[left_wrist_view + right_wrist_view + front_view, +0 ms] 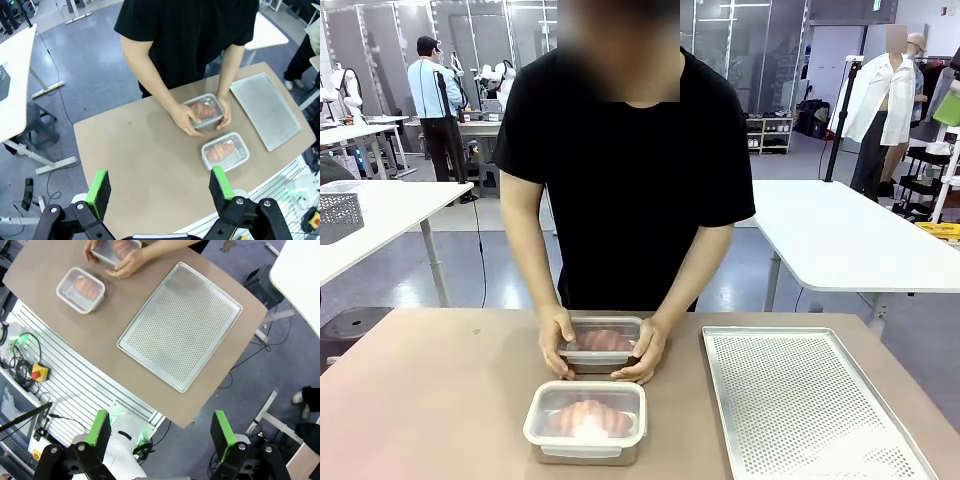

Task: Place the bread into the airtight container.
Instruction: Pick up a Butter Roll and place it into an empty Airtight Container.

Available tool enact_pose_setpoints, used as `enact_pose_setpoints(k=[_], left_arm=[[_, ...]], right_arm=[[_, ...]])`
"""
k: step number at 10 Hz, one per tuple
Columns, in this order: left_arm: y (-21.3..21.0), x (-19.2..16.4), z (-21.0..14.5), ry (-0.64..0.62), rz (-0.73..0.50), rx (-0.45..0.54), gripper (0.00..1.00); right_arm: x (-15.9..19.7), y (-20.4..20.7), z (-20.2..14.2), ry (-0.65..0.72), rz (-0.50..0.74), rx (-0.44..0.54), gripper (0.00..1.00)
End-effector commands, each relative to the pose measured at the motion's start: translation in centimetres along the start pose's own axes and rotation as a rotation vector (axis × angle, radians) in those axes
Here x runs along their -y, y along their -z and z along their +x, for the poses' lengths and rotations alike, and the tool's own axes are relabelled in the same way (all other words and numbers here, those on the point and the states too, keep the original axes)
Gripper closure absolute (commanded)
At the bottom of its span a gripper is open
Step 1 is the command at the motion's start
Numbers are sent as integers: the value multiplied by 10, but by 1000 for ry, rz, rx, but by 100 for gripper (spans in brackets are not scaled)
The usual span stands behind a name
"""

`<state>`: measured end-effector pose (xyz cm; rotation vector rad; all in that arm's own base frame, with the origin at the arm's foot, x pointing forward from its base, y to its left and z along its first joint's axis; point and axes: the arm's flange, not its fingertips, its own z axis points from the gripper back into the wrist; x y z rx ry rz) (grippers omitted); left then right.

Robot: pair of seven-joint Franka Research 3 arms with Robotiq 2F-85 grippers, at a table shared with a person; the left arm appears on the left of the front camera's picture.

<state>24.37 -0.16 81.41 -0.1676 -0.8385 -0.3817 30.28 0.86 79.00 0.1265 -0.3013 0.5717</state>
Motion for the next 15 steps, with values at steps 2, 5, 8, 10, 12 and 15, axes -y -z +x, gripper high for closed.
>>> enact_pose_setpoints(k=[2,5,8,10,12,15], left_arm=[[-2,0,1,9,5,-1,0],[-2,0,1,9,5,-1,0],[-2,0,1,9,5,-1,0],[-2,0,1,9,5,-1,0],[-2,0,1,9,5,-1,0],[-2,0,1,9,5,-1,0]], right_arm=[[2,0,-2,-11,-6,0,0],[2,0,-2,-11,-6,0,0],[2,0,-2,-11,-6,0,0],[2,0,-2,-11,-6,0,0],[2,0,-2,-11,-6,0,0],[2,0,-2,-11,-6,0,0]])
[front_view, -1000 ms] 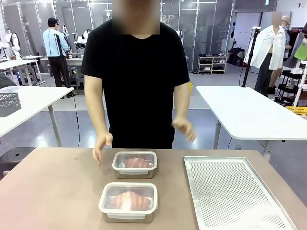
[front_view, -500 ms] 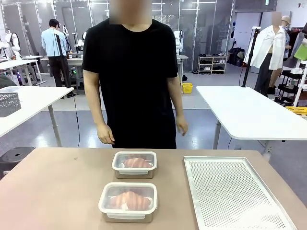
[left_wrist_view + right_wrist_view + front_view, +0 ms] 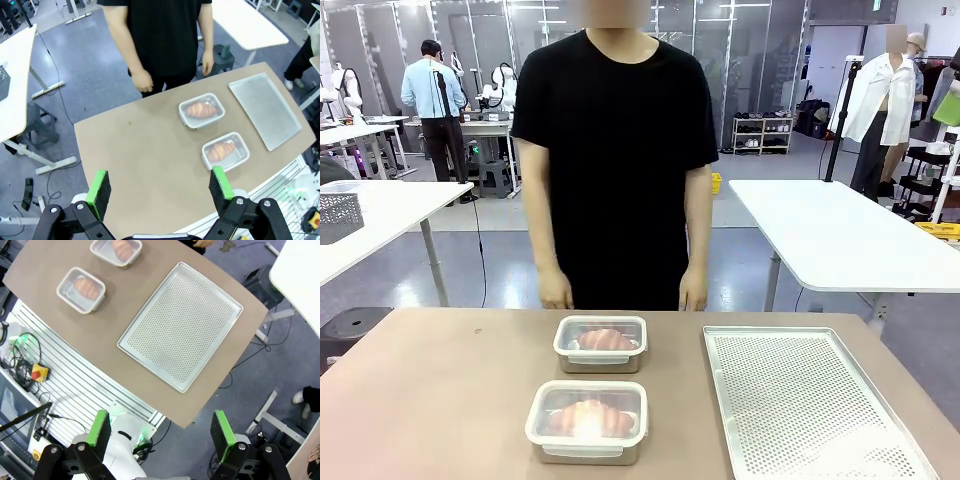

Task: Place the bread into the airtight container.
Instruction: Pick up a Butter Roll and place it into an empty Airtight Container.

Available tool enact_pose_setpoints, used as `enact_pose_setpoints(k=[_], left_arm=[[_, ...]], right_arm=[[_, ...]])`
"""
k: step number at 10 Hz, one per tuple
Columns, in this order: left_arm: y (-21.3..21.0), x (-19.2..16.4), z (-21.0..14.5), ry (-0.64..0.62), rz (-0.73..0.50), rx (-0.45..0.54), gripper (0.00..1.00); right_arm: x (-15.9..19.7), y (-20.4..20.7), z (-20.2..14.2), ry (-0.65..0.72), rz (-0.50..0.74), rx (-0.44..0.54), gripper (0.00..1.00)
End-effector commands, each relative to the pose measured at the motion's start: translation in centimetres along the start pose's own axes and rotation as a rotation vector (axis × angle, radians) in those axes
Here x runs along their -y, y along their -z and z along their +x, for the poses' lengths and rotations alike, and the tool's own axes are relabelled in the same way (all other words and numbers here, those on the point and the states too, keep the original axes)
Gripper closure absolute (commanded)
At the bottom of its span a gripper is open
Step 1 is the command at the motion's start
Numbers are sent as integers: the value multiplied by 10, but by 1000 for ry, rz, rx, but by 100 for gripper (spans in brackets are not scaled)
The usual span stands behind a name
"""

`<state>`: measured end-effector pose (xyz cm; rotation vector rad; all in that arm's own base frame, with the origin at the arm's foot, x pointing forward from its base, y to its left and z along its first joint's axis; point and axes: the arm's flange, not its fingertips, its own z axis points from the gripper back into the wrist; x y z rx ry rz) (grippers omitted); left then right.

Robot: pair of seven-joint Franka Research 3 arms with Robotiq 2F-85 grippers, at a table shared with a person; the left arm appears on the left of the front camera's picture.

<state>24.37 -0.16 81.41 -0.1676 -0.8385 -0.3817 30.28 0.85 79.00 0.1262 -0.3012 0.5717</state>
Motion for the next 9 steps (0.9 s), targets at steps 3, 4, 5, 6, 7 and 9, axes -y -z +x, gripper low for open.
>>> enact_pose_setpoints(k=[3,4,5,6,7,9], left_arm=[[-2,0,1,9,5,-1,0],[-2,0,1,9,5,-1,0],[-2,0,1,9,5,-1,0],[-2,0,1,9,5,-1,0],[-2,0,1,9,5,-1,0],[-2,0,1,9,5,-1,0]], right_arm=[[2,0,-2,-11,-6,0,0],[2,0,-2,-11,-6,0,0],[2,0,-2,-11,-6,0,0],[2,0,-2,-11,-6,0,0],[2,0,-2,-11,-6,0,0],[2,0,-2,-11,-6,0,0]])
